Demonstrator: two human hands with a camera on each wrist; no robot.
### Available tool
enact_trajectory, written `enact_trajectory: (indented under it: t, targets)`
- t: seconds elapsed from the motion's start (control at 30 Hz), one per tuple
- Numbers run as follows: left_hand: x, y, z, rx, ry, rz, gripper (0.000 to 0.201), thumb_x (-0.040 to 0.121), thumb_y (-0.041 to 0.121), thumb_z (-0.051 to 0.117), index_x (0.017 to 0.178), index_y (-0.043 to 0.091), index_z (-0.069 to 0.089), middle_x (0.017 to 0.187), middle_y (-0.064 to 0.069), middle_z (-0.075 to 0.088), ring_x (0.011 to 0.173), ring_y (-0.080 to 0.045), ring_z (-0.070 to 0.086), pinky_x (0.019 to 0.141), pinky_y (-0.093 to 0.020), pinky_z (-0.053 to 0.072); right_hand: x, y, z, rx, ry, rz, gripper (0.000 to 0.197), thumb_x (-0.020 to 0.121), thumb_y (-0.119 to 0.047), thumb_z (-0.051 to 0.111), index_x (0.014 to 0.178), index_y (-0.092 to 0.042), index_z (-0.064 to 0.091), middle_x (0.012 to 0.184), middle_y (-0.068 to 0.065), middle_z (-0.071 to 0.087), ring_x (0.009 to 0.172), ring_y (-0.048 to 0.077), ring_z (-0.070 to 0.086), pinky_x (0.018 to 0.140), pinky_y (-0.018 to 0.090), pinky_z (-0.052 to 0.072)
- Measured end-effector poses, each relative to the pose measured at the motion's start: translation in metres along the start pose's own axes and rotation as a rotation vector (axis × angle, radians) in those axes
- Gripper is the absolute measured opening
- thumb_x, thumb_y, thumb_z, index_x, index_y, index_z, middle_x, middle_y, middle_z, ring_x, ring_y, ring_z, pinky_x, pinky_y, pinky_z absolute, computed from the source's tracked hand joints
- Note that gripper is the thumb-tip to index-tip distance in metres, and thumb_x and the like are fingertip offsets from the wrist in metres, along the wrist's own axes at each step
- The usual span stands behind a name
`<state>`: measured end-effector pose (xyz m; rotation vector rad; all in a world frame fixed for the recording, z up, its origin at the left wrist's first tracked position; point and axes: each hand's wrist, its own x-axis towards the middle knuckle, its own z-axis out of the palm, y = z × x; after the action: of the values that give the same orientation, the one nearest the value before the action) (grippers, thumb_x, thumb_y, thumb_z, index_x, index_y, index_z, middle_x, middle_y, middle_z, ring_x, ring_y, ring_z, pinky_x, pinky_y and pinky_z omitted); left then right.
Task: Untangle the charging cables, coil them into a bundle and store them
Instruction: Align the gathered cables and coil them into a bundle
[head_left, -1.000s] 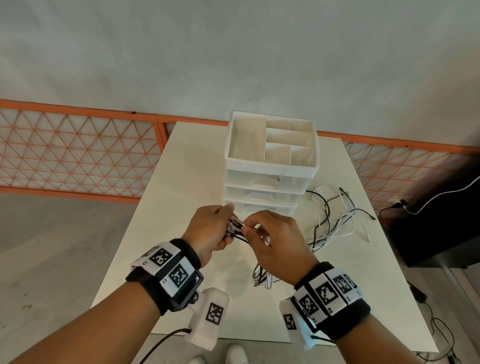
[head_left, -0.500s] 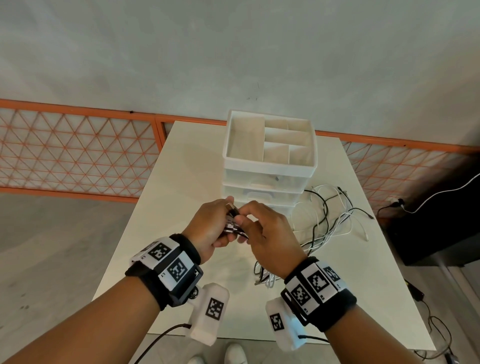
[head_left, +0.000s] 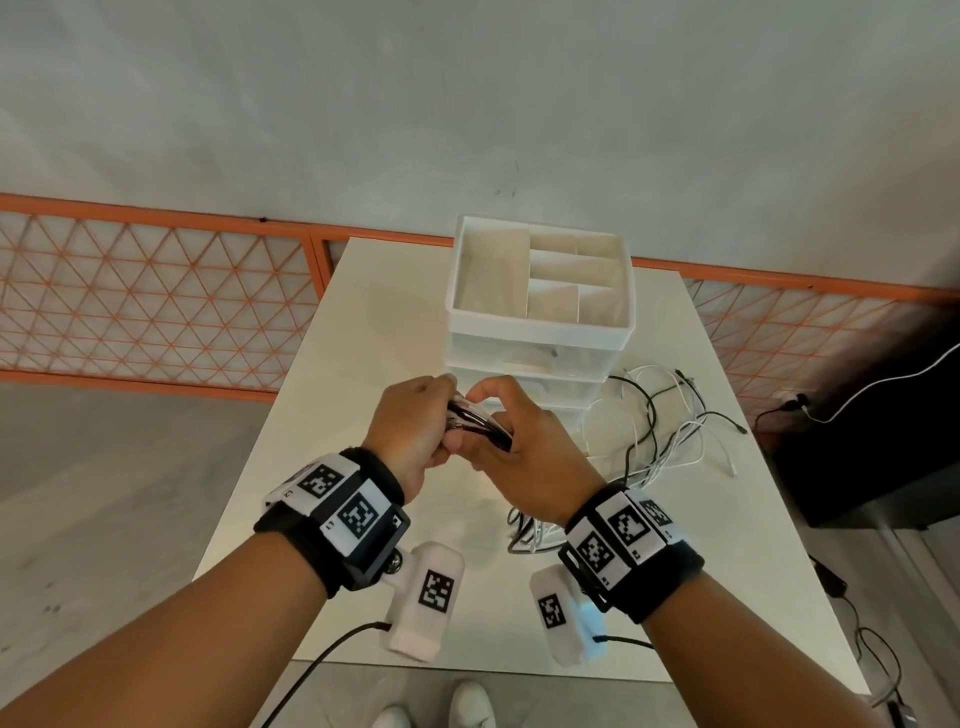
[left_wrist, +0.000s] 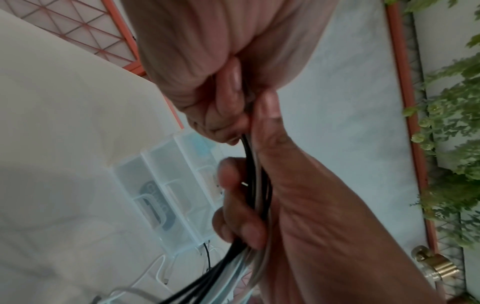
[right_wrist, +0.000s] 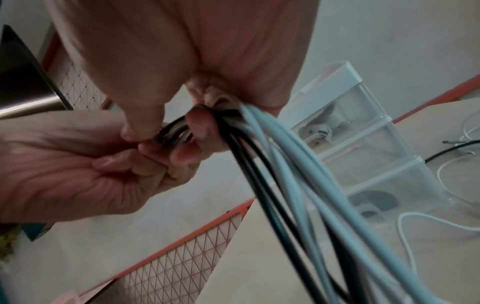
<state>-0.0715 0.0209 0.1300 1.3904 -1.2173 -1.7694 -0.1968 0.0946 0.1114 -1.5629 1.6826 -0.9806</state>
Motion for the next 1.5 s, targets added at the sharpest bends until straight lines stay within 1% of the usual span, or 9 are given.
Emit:
enact_trajectory:
  t: [0.33,0.53,0.67,0.87,1.0,1.1,1.3,1.4,1.5]
  targets:
    - [-0.006,0.006,-0.009,-0.036,-0.189,-0.123,0.031,0.098,0.022,0.041,0.095,-0.003,0.060,0.051,-0.012,0.056,0.046,-0.026,0.052,0.036,-0.023,0.035,-0.006,0.001,-0.001,-0.041,0.050,-0.130,0.033,0.098,-0.031,0.061,0.129,-0.021,0.060,0.070,-0.015,0.065,0.058,0.000,0.058,0.058,0.011,0.041]
    - [-0.006,0.007,-0.014,-0.160,-0.278,-0.103,0.057,0.097,0.055,0.044,0.103,0.004,0.068,0.069,-0.010,0.063,0.056,-0.020,0.060,0.046,-0.026,0.046,-0.006,0.004,0.000,0.055,0.107,-0.162,0.037,0.099,-0.029,0.062,0.134,-0.037,0.061,0.079,-0.010,0.074,0.067,0.014,0.066,0.067,0.030,0.056]
    - [-0.010,-0.002,0.001,0.124,-0.129,0.117,0.061,0.093,0.061,0.049,0.086,0.003,0.063,0.056,-0.004,0.051,0.050,-0.017,0.046,0.040,-0.022,0.031,-0.006,0.001,-0.003,0.019,0.112,-0.230,0.030,0.099,-0.016,0.063,0.126,-0.024,0.069,0.063,-0.021,0.063,0.049,0.003,0.048,0.056,0.008,0.037]
    - [-0.003,-0.006,0.006,0.169,0.060,0.069,0.038,0.094,0.039,0.052,0.070,0.009,0.056,0.054,-0.007,0.053,0.045,-0.018,0.043,0.043,-0.023,0.031,-0.005,0.001,-0.002,-0.029,0.050,-0.079,0.036,0.098,-0.036,0.062,0.132,-0.023,0.055,0.073,-0.004,0.067,0.054,0.006,0.053,0.055,0.019,0.046]
    - [0.001,-0.003,0.001,0.121,0.081,0.062,0.025,0.092,0.026,0.054,0.078,0.006,0.058,0.064,-0.013,0.056,0.044,-0.017,0.045,0.042,-0.023,0.031,-0.005,0.011,-0.009,-0.100,0.024,0.015,0.031,0.090,-0.053,0.065,0.093,-0.022,0.066,0.071,-0.007,0.065,0.061,0.003,0.057,0.061,0.021,0.047]
    - [-0.003,-0.002,0.000,0.178,-0.044,0.058,0.028,0.090,0.031,0.064,0.078,0.006,0.061,0.064,-0.011,0.054,0.044,-0.015,0.043,0.043,-0.022,0.029,-0.006,0.018,-0.006,-0.131,-0.007,0.048,0.041,0.085,-0.062,0.064,0.091,-0.022,0.070,0.078,-0.005,0.071,0.072,0.008,0.065,0.068,0.029,0.054]
    - [-0.003,0.000,-0.015,0.192,-0.071,0.024,0.029,0.084,0.033,0.076,0.073,0.009,0.064,0.061,-0.006,0.056,0.045,-0.014,0.047,0.038,-0.018,0.034,-0.009,0.011,-0.021,-0.124,-0.010,0.062,0.049,0.090,-0.049,0.069,0.058,-0.022,0.042,0.053,-0.011,0.038,0.047,0.006,0.037,0.051,0.018,0.031]
    - [-0.001,0.003,-0.026,0.215,-0.217,-0.107,0.044,0.087,0.049,0.068,0.095,0.005,0.069,0.076,-0.008,0.067,0.062,-0.017,0.061,0.060,-0.028,0.058,-0.010,0.006,-0.030,-0.156,-0.040,0.047,0.050,0.092,-0.050,0.065,0.065,-0.009,0.052,0.057,-0.008,0.040,0.052,0.007,0.037,0.055,0.023,0.033]
    - [0.007,0.010,-0.036,0.494,-0.158,0.124,0.053,0.092,0.060,0.051,0.102,0.012,0.070,0.099,-0.005,0.072,0.091,-0.022,0.067,0.093,-0.047,0.055,-0.011,-0.002,-0.037,-0.201,-0.117,0.044,0.052,0.092,-0.052,0.063,0.078,-0.002,0.059,0.061,-0.005,0.046,0.054,0.008,0.041,0.056,0.025,0.035]
